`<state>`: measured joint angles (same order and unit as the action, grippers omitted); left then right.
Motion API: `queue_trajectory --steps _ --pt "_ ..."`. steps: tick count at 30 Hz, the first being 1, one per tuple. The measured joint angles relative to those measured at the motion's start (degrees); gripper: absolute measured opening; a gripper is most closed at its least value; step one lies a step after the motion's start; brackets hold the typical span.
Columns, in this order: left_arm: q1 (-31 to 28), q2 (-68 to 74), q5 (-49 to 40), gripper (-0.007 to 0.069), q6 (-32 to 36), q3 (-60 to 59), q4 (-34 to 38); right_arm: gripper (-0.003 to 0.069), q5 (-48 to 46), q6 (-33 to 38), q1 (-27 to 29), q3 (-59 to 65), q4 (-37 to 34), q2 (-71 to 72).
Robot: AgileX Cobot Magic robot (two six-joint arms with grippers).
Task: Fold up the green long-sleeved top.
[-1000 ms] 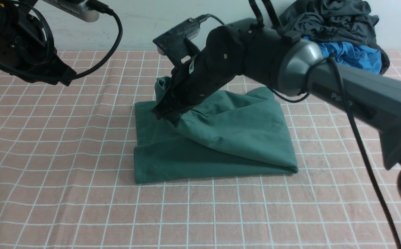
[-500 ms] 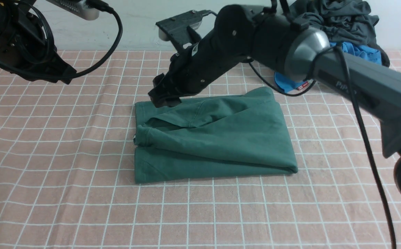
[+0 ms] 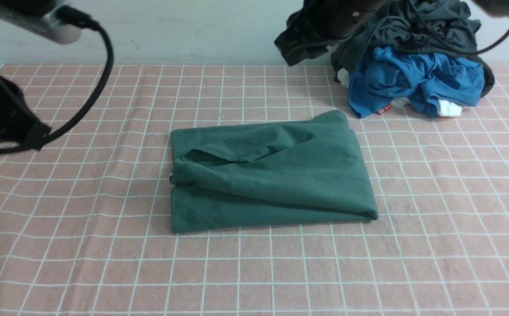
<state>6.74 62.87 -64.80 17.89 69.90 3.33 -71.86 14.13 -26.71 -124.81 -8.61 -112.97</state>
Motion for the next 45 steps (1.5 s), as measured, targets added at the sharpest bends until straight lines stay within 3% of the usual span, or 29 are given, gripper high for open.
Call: queue_trajectory --steps 5,10,14,18,25,30,45 --pt "0.0 -17.46 1.8 -0.0003 -4.95 -13.85 -3.33 0.0009 -0.18 2.26 0.0 12.1 -0.67 12.49" --pt "0.0 -34.95 4.81 -0.0003 -11.91 -26.99 -6.57 -0.0012 1.18 3.45 0.0 25.66 -1.83 24.76" --pt "0.0 -49.82 6.78 -0.0003 -17.06 -34.86 -8.44 -0.0013 9.51 3.45 0.0 35.78 -3.26 34.33" --pt "0.0 -62.66 7.29 -0.0003 -18.48 -41.07 -8.97 -0.0014 26.27 4.05 0.0 50.3 -6.81 46.72" --pt "0.0 -63.87 10.2 -0.0003 -15.31 -41.83 -8.97 -0.0014 43.62 6.48 0.0 66.17 -10.53 61.56" --pt "0.0 -63.98 10.57 -0.0003 -14.96 -41.83 -8.97 -0.0014 49.33 6.65 0.0 74.36 -11.0 71.22" --pt "0.0 -63.98 10.57 -0.0003 -14.96 -41.83 -8.92 -0.0014 46.59 6.65 0.0 80.44 -11.06 87.3"
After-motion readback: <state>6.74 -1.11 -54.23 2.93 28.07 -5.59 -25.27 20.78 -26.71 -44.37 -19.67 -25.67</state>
